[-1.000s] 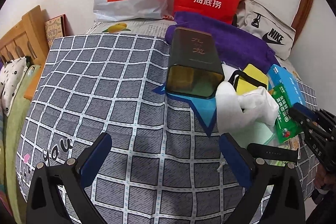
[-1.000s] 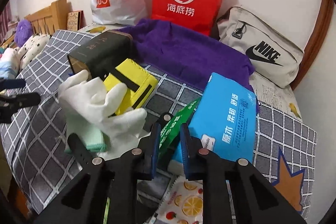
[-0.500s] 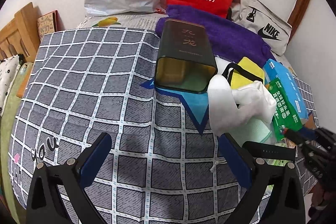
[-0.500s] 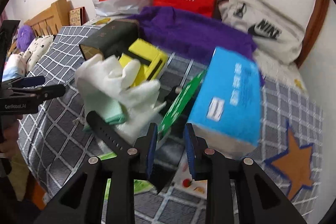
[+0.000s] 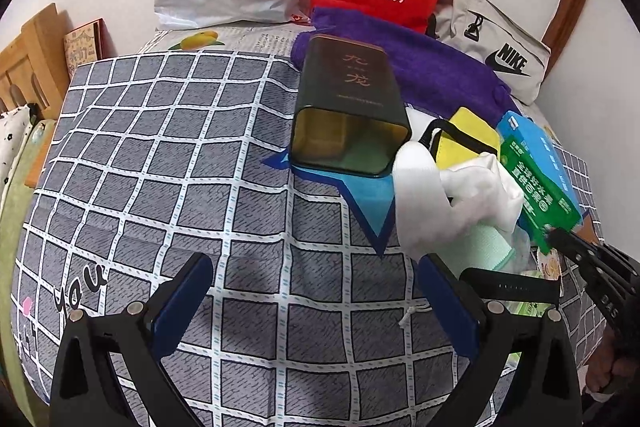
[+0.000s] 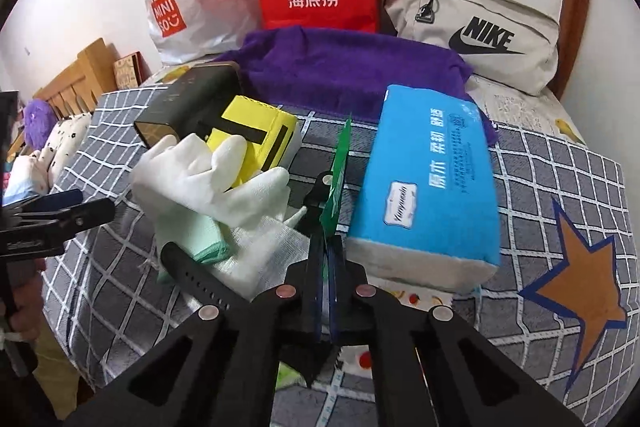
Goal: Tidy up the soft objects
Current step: 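Reach the right gripper to the green snack packet and grasp it, then lift the green packet with the right gripper while the left gripper grasps the white gloves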
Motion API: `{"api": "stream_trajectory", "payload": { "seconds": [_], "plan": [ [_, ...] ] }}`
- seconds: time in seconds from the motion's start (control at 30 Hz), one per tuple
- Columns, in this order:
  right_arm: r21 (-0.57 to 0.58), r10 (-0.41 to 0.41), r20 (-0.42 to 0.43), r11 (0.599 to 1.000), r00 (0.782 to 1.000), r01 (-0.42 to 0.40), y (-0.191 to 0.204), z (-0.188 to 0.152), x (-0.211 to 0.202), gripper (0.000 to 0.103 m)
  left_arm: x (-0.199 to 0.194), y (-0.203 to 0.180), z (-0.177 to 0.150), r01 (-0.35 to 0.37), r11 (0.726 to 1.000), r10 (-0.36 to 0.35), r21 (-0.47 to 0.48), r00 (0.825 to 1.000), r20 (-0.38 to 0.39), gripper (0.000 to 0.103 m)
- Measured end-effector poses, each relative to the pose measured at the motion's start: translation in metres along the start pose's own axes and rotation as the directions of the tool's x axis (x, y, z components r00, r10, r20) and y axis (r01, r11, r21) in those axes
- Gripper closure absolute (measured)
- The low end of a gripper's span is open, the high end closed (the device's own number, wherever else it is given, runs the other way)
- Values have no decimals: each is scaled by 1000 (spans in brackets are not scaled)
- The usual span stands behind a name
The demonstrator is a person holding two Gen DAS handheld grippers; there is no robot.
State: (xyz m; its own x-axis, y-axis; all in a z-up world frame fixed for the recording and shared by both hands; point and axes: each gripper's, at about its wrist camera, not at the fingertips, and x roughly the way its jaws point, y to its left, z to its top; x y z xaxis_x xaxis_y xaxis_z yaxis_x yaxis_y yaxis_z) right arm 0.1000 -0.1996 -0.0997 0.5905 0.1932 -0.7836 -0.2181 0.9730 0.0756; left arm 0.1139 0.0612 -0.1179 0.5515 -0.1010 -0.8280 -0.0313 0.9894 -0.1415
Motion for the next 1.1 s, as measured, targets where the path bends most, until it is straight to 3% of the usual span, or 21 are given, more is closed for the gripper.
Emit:
{"api": "stream_trajectory", "payload": {
  "seconds": [0.33,0.5,0.57,0.63,0.73,0.87,0.97,1.0,1.03,1.07,1.1],
  "plan": [
    [-47,3,-11,999,1000,-4,-10,-37,-47,101,-7,-12,-4,-6,1000,6,13,1000,13,0],
    [-64,10,-13,998,1000,-11,-15,-45,-37,98,-5,-12,-5,-18,1000,18,7,1000,3,0],
    [-71,8,-12,997,1000,-9,-17,-43,-30,94,-5,-11,-5,-28,1000,28,8,1000,4,0],
    [-77,16,-3,997,1000,-16,-18,-40,-24,77,-5,-10,-4,-36,999,36,5,999,4,0],
    [-81,33,21,996,999,-31,-17,-32,-19,66,-3,-7,-2,-45,999,45,-2,999,-1,0],
    [-92,57,5,994,998,-56,-10,-17,-3,66,0,-5,0,-54,999,54,-8,998,-10,0],
    [-125,21,-30,992,999,-25,-3,-11,11,68,3,-7,1,-56,998,56,1,998,-17,0],
    [-129,11,-42,992,999,-16,-2,-10,16,75,4,-9,1,-55,998,55,6,998,-18,0],
    [-129,7,-57,992,998,-14,-2,-10,21,89,5,-10,2,-51,999,51,12,999,-17,0],
    [-124,18,-74,992,997,-27,-2,-10,25,96,5,-12,2,-44,999,44,19,999,-16,2],
    [-119,30,-78,992,997,-40,-3,-10,26,96,6,-14,2,-32,999,33,30,999,-16,4]
  ]
}}
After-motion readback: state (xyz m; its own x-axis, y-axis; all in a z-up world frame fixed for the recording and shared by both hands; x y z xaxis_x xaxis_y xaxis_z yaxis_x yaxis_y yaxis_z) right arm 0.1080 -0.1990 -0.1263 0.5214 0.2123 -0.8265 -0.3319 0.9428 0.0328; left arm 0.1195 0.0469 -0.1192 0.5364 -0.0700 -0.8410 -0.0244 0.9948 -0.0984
